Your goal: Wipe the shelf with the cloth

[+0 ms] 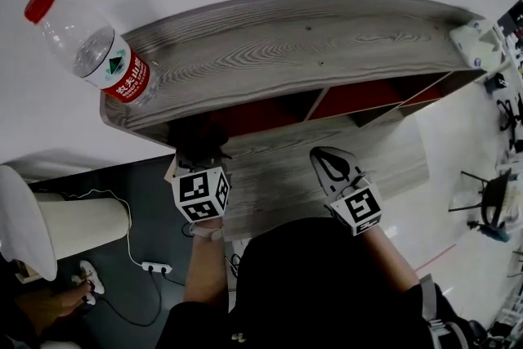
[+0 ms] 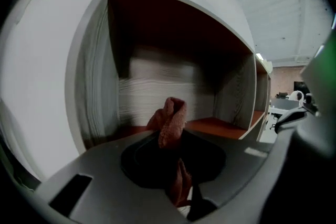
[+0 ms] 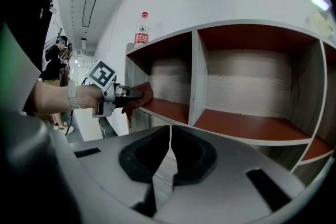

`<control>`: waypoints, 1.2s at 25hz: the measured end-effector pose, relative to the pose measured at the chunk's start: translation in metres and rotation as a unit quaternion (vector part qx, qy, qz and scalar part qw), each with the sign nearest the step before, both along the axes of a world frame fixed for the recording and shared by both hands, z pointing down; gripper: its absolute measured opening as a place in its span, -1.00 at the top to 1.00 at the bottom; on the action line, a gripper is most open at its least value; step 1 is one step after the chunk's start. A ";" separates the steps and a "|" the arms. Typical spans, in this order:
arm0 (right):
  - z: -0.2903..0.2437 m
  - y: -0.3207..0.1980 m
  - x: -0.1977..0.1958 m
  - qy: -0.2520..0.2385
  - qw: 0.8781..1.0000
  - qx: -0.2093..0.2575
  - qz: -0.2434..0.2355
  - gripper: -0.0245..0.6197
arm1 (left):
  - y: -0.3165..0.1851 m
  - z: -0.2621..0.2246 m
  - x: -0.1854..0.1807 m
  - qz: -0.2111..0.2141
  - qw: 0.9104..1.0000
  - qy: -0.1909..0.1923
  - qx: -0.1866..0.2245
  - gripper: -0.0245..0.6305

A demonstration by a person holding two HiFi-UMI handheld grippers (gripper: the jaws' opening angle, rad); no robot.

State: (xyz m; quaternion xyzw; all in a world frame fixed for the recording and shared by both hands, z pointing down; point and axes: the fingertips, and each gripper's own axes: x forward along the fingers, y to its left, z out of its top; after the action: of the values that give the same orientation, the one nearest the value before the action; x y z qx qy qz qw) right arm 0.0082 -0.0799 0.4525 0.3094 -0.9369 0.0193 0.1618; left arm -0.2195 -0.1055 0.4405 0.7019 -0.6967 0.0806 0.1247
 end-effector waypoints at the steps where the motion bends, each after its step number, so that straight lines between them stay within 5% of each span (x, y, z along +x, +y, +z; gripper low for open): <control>1: -0.001 -0.003 0.002 0.000 1.000 0.001 0.004 0.90 | -0.003 0.000 0.000 -0.001 1.000 -0.005 -0.005 0.73; 7: 0.000 -0.016 0.004 -0.002 1.000 0.002 0.010 0.90 | -0.014 0.002 0.006 0.013 0.997 -0.058 -0.040 0.73; 14: 0.000 -0.023 0.007 -0.006 1.000 0.000 0.014 0.90 | -0.029 0.002 0.007 0.018 0.997 -0.031 -0.071 0.73; 30: 0.004 -0.019 0.038 -0.008 0.999 -0.011 0.031 0.90 | -0.055 0.006 0.043 0.038 0.990 -0.089 -0.103 0.73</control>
State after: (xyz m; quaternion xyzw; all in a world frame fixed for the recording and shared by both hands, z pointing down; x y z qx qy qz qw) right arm 0.0460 -0.0990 0.4570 0.3366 -0.9277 0.0369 0.1569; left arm -0.1770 -0.1604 0.4463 0.7016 -0.6655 0.2187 0.1308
